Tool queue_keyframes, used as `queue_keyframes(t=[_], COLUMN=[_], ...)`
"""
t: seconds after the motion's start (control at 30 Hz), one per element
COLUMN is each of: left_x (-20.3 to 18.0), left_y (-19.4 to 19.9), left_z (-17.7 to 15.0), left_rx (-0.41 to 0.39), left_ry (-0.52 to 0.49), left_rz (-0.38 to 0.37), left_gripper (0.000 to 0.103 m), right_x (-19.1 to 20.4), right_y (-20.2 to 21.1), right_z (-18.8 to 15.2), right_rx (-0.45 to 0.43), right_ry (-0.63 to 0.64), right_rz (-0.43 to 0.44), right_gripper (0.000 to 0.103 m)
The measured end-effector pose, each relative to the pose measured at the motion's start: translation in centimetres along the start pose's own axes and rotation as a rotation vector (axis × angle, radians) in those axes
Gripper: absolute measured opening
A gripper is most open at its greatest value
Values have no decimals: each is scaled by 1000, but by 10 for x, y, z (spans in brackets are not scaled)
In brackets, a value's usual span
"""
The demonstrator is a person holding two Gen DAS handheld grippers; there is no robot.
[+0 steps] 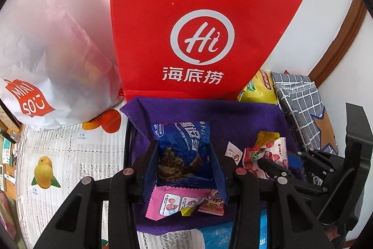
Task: Organize snacks
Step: 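Lower both snacks onto the towel and open both tools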
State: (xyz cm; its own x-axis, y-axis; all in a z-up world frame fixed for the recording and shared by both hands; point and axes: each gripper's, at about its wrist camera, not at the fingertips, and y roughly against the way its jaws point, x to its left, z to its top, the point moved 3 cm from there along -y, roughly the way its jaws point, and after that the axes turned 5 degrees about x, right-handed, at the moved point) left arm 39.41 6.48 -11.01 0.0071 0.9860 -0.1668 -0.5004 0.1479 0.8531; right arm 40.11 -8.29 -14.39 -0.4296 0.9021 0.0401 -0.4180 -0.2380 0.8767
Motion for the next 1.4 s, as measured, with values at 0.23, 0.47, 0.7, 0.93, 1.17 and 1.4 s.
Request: queue_keyframes(t=[0.23, 0.47, 0.7, 0.93, 1.17, 1.4], left_x=[-4, -9, -12, -14, -19, -23], left_y=[-6, -9, -12, -14, -14, -16], left_z=[-2, -3, -5, -7, -8, -9], left_rx=[17, 23, 36, 44, 48, 57], left_ry=[-9, -24, -36, -46, -63, -75], left_rz=[1, 1, -3, -4, -9, -12], left_gripper=[41, 41, 41, 42, 42, 42], right_x=[-10, -12, -19, -28, -28, -28], right_y=[4, 19, 42, 56, 58, 60], right_z=[0, 2, 3, 5, 5, 4], right_rx=[-2, -31, -87, -128, -134, -140], right_ry=[-14, -22, -49, -76, -73, -70], right_rz=[-16, -4, -19, -30, -36, -48], right_gripper=[29, 29, 33, 34, 35, 35])
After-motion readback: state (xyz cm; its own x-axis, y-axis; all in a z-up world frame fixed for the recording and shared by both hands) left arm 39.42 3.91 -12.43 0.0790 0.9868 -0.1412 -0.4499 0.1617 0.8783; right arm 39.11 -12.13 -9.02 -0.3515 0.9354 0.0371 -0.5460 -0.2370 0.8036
